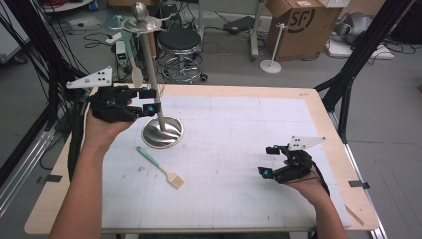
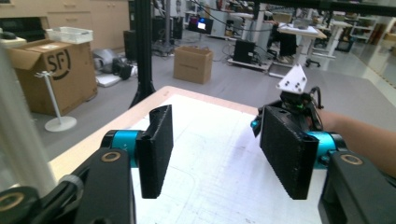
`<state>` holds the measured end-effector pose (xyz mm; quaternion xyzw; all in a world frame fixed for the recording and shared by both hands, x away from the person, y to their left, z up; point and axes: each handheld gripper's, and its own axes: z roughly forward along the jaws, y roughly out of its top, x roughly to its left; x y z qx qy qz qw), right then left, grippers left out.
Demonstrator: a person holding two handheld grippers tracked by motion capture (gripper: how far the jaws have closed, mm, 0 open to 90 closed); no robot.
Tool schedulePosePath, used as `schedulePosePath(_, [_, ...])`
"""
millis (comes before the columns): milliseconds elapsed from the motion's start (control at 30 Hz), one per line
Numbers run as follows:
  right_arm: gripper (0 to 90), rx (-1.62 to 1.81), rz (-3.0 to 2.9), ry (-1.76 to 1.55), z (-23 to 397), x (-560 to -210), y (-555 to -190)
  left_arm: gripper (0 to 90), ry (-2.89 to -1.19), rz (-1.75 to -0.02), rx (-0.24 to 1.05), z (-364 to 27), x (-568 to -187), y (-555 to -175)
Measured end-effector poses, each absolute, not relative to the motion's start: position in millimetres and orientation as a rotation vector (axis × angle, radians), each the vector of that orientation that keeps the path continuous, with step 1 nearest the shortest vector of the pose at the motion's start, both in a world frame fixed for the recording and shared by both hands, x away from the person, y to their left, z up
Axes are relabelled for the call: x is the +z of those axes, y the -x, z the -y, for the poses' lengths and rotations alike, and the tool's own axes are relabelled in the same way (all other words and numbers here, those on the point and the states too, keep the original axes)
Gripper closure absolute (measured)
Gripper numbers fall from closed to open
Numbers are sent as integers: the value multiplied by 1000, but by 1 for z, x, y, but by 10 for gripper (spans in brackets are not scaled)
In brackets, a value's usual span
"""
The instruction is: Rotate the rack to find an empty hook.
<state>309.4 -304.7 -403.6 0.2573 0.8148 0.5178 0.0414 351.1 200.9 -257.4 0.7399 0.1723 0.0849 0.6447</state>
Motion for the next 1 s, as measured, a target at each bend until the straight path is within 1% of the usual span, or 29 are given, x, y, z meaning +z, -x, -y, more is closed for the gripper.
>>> schedulePosePath(367, [112,1578,-2502,-784,304,-404,-310,392,-1726,-365,179,-190,-280,-348])
schedulePosePath(467, [112,1577,-2505,-783,304,-405,-310,368,-1732,-354,146,-186,-290,-348])
schedulePosePath(767, [112,1579,-2507,-787,304,-405,-310,336,-1797,-370,151,-174,-313,-344])
schedulePosePath(1000, [112,1576,-2507,-781,305,-405,-310,294,-1824,-397,159,-169,-336,-338])
